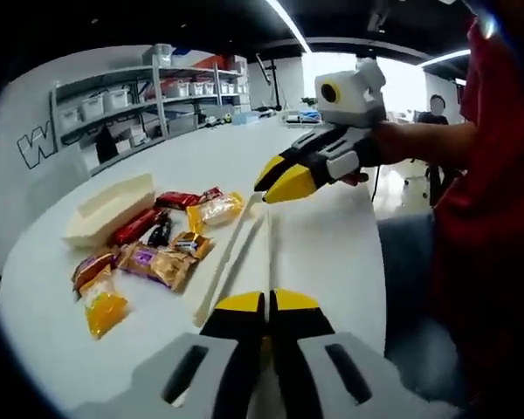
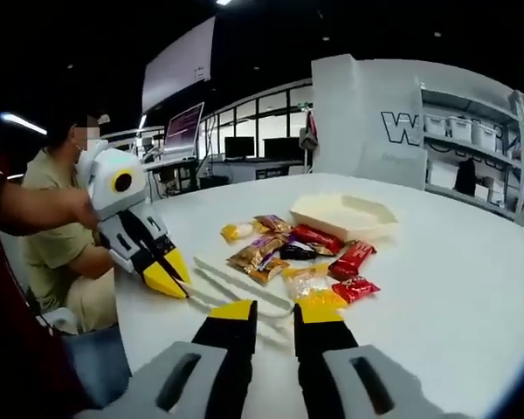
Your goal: Place the target food into the container with the food tongs after gripping and lifting it, then release it inside without dropping or visibly crushing the food.
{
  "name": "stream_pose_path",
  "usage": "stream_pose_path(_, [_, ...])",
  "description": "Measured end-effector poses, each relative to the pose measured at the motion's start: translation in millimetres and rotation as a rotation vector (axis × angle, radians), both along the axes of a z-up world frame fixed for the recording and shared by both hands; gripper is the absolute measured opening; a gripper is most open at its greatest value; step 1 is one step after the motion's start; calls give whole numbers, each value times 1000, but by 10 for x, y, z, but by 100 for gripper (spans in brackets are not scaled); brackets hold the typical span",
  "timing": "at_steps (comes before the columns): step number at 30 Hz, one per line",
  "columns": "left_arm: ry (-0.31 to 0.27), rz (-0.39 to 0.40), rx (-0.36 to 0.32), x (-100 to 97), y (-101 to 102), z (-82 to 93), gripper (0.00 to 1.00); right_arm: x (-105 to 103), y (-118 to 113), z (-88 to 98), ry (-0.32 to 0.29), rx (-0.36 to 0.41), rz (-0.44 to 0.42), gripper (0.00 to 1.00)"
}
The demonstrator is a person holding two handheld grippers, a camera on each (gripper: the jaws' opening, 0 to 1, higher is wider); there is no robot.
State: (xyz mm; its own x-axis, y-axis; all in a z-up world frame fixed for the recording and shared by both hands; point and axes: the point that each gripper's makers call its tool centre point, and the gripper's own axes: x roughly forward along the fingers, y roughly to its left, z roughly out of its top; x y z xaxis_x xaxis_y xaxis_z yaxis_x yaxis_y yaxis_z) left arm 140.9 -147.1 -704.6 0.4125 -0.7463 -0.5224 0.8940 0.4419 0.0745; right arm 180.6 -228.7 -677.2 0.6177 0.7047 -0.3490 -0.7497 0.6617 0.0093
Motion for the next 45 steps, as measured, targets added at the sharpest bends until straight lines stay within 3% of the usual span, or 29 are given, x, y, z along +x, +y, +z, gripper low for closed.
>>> stream_pose_path(1, [33, 20, -44, 14, -15, 20, 1, -22, 10, 38, -5, 22, 11, 22])
stream_pose_path(4, [20, 26, -98, 45, -50, 113, 1, -24, -22, 113, 12, 99, 12, 33])
stream_pose_path(9, [20, -1, -187, 3, -148, 280, 1, -72, -16, 159, 25, 134, 40, 35])
stream_pose_path(14, [25, -44, -292, -84, -262, 468, 1, -147, 28, 346, 10, 217, 89, 38])
stream_pose_path(23, [43, -142, -364, -262, -419, 660, 1, -380, 189, 637, -5, 350, 217, 47])
stream_pose_path(28, [50, -199, -437, -395, -543, 852, 1, -509, 293, 746, 23, 421, 276, 52])
stream_pose_path(33, [92, -259, -448, -502, -622, 922, 1, -618, 372, 782, 23, 431, 330, 52])
stream_pose_path(37, [91, -272, -430, -514, -642, 940, 1, -666, 389, 779, 21, 426, 353, 47])
stream_pose_path(39, [129, -306, -400, -567, -658, 931, 1, -680, 383, 797, 8, 428, 361, 45])
stream_pose_path(42, [130, -315, -394, -589, -673, 940, 1, -675, 376, 809, 4, 429, 360, 43])
stream_pose_path(45, [146, -355, -408, -657, -718, 1017, 1, -742, 382, 878, 34, 472, 389, 41])
